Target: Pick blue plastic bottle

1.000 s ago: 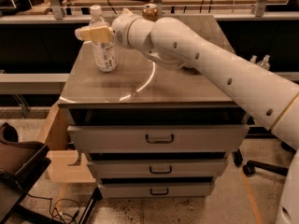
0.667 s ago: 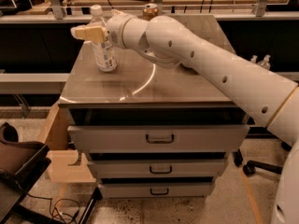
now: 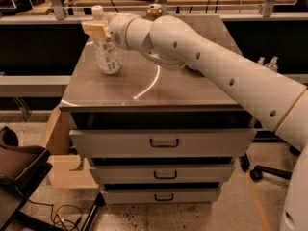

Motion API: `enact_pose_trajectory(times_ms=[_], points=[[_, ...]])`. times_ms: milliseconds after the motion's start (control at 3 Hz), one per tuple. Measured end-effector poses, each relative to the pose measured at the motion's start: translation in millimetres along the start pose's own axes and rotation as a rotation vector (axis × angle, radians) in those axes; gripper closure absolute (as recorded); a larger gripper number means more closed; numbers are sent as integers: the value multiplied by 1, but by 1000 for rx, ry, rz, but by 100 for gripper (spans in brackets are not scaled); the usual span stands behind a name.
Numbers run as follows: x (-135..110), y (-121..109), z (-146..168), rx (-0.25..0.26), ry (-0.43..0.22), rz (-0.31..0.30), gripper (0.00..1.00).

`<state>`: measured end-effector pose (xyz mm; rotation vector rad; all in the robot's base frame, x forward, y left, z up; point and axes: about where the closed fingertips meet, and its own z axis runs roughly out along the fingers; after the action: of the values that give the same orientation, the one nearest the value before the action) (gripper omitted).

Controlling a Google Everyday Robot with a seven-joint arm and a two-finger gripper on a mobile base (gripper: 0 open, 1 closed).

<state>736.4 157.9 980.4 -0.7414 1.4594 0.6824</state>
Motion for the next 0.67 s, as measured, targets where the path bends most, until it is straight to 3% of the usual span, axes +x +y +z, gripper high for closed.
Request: enact_pose_trajectory(times_ms=[333, 667], points=[[0, 2, 1, -3, 0, 0, 87], [0, 4, 3, -7, -1, 0, 100]])
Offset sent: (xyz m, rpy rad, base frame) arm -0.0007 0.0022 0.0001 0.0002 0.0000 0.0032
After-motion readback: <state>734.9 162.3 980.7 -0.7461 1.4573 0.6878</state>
